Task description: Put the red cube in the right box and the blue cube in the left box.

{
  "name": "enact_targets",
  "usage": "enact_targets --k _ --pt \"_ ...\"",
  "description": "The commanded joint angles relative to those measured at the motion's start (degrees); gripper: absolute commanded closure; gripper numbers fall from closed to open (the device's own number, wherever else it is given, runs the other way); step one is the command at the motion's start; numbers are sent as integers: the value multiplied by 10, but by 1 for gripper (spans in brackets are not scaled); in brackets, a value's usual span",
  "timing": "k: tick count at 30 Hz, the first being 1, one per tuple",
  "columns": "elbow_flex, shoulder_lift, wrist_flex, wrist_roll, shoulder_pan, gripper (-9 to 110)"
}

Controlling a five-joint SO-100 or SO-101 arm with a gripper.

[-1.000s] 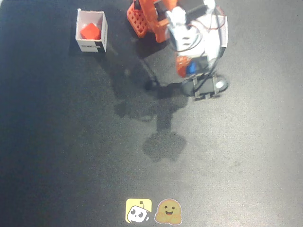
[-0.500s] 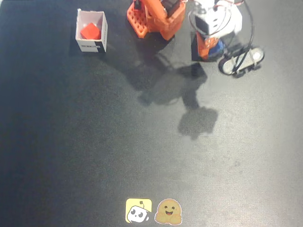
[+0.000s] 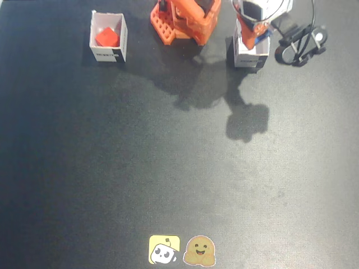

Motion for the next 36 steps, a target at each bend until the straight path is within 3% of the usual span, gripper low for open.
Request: enact_targets --k 1,30,36 --pt "-37 11 2 -1 -9 91" --pt "27 -9 -59 -47 -57 92" --pt "38 17 -68 -42 -59 87"
